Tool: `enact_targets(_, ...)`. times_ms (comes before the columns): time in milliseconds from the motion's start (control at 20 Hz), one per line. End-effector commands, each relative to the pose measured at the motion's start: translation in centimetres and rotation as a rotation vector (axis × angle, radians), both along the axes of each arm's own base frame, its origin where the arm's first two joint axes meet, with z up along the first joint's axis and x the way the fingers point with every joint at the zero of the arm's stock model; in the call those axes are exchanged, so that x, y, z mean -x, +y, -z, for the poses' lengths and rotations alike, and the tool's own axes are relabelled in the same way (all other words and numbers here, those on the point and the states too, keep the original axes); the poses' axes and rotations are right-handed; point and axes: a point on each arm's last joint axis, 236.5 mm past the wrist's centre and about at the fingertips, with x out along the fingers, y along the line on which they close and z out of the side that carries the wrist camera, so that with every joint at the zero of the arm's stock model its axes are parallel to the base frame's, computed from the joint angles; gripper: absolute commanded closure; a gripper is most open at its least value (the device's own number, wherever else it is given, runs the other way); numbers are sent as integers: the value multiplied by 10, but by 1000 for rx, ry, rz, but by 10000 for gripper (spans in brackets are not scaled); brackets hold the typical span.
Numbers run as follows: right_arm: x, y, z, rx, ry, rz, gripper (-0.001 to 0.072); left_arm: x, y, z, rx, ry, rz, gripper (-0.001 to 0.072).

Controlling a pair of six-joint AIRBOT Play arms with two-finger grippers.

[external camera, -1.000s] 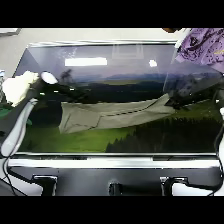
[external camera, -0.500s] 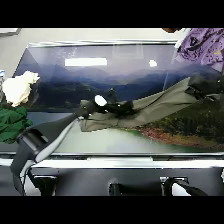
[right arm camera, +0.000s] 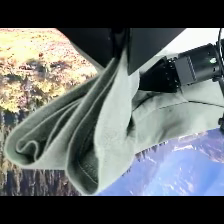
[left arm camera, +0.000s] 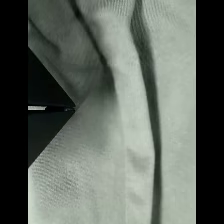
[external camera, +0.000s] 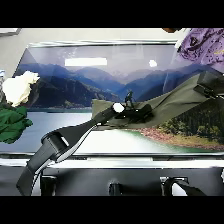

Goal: Fold the clothes and pants, and hang the long-sleeved shirts on hangers.

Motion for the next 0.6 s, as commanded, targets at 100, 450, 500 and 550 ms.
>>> enact_targets(100,-2,6,-8,-13,-33,-14,687,-12,27,-23,6,-22,99,697)
enact_targets(450,-15,104,-2,-62,-35,-162,687,-92,251,-92,-453,-206,83,696)
enact_targets(500,-17,122,2,-63,-27,-180,687,-96,286,-105,-508,-216,63,695)
enact_targets(550,-19,143,9,-62,-16,-207,687,-101,319,-120,-551,-223,30,695)
